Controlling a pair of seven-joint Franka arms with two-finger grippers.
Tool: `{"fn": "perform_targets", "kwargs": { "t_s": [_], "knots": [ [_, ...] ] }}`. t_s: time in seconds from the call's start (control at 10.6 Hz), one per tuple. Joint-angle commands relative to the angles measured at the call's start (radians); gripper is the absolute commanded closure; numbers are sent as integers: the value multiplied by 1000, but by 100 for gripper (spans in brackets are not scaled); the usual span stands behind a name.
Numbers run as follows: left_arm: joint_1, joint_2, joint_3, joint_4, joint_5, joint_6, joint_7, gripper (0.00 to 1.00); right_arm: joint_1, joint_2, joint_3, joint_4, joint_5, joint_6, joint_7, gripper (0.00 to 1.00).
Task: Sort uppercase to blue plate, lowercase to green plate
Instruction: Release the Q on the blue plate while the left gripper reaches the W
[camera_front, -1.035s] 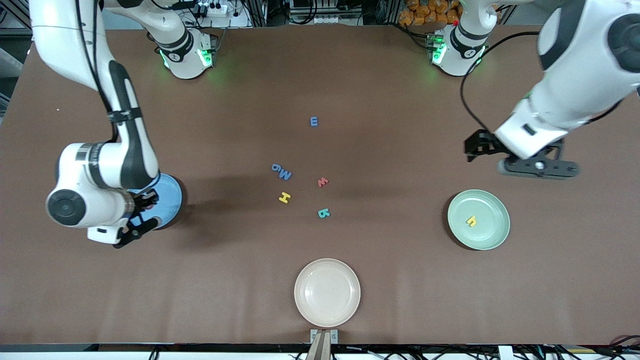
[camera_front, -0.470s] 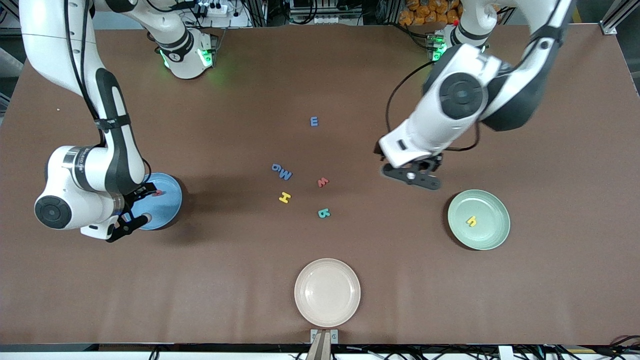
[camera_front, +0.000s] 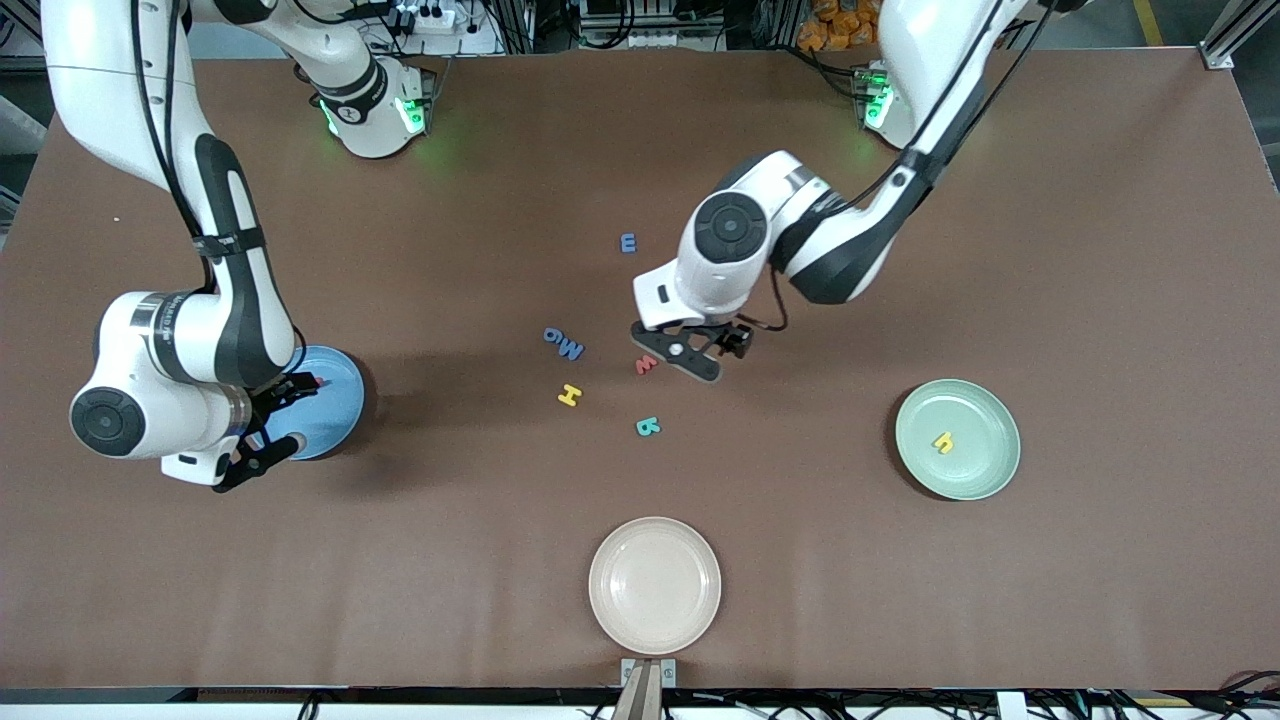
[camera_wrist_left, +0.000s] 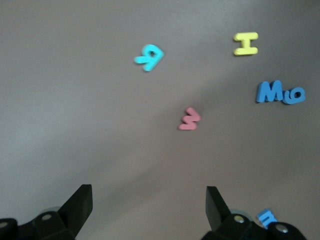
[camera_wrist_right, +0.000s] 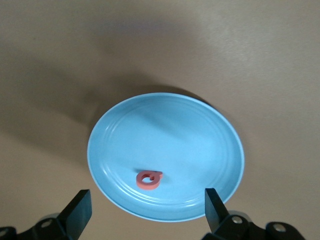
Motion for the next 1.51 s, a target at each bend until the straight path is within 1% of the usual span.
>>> {"fn": "perform_targets", "kwargs": {
  "t_s": [0.0, 0.19, 0.47, 0.56, 0.66, 0.75, 0.85, 0.94, 1.13, 1.32, 1.41],
  "knots": [
    [-33, 72, 0, 23, 60, 85, 74, 0, -59, -9, 4, 3, 9, 6, 3, 0],
    [-51, 122, 4, 25, 61, 178, 169, 0, -96, -7, 4, 2, 10, 43, 3, 0],
    [-88, 167, 12, 25, 64, 232, 186, 0, -101, -7, 4, 2, 9, 53, 3, 0],
    [-97, 175, 21, 26, 64, 234, 200, 3, -101, -7, 4, 2, 9, 55, 2, 0],
    [-123, 178, 58, 28, 63, 237, 227, 6, -101, -7, 4, 3, 9, 55, 2, 0],
    [-135, 196, 72, 42, 63, 249, 253, 12, -101, -7, 4, 3, 9, 55, 2, 0],
    [-138, 210, 72, 51, 63, 257, 255, 16, -106, -7, 4, 3, 9, 55, 2, 0],
    [-142, 221, 73, 56, 63, 260, 254, 18, -109, -7, 4, 3, 9, 60, -1, 0],
    [-149, 227, 81, 59, 63, 263, 254, 26, -110, -7, 4, 2, 10, 66, -6, 0],
    [-168, 240, 102, 74, 63, 263, 260, 28, -109, -7, 4, 2, 10, 66, -6, 0],
    [-171, 244, 104, 79, 63, 263, 266, 32, -110, -7, 4, 2, 10, 66, -6, 0]
  ]
}}
